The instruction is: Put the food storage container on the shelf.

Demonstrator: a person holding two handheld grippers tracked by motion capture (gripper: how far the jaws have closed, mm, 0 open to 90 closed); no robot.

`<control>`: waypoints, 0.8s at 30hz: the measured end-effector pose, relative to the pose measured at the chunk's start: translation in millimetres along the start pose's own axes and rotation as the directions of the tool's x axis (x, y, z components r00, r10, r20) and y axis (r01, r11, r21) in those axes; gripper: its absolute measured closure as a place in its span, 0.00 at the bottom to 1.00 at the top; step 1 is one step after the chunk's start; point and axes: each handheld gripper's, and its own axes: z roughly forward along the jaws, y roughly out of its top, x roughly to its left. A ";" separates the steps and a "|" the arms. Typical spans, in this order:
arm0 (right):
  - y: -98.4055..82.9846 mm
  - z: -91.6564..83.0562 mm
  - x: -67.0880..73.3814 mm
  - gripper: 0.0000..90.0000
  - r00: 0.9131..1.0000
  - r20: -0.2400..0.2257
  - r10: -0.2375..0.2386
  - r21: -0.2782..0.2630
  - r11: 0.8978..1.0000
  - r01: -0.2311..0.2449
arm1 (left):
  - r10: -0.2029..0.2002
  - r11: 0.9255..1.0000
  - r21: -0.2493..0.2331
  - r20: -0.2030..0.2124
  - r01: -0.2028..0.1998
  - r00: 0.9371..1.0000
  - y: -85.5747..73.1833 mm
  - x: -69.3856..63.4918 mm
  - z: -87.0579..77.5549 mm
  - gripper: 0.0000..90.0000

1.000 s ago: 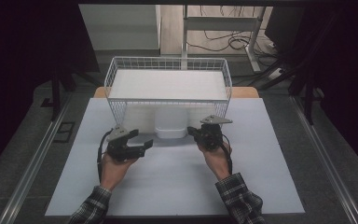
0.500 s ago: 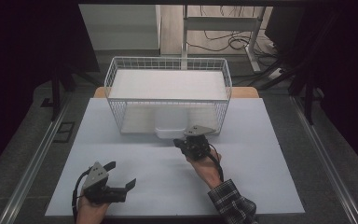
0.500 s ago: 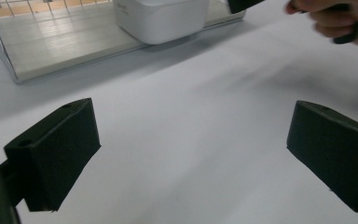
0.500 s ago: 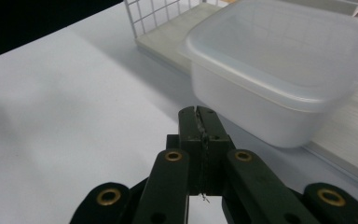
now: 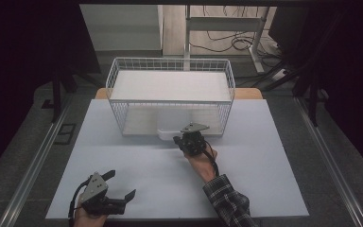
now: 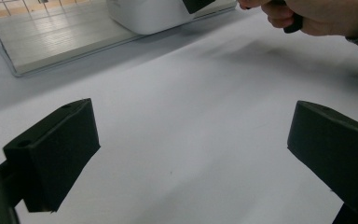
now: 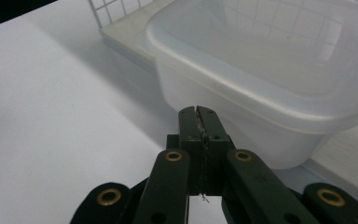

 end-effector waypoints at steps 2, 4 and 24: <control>0.6 0.8 -1.3 0.99 1.000 0.002 0.000 -0.002 1.000 0.000 | 0.001 1.000 -0.001 -0.002 -0.001 1.000 0.1 -0.1 0.0 0.02; 3.0 3.3 -4.2 0.99 1.000 0.009 0.000 -0.004 1.000 0.000 | 0.001 1.000 -0.002 -0.004 -0.001 1.000 0.2 0.0 -0.2 0.02; 23.9 25.5 -16.7 0.99 0.998 0.056 -0.017 0.000 1.000 0.017 | -0.011 1.000 -0.007 0.000 0.011 1.000 -0.1 1.4 0.5 0.01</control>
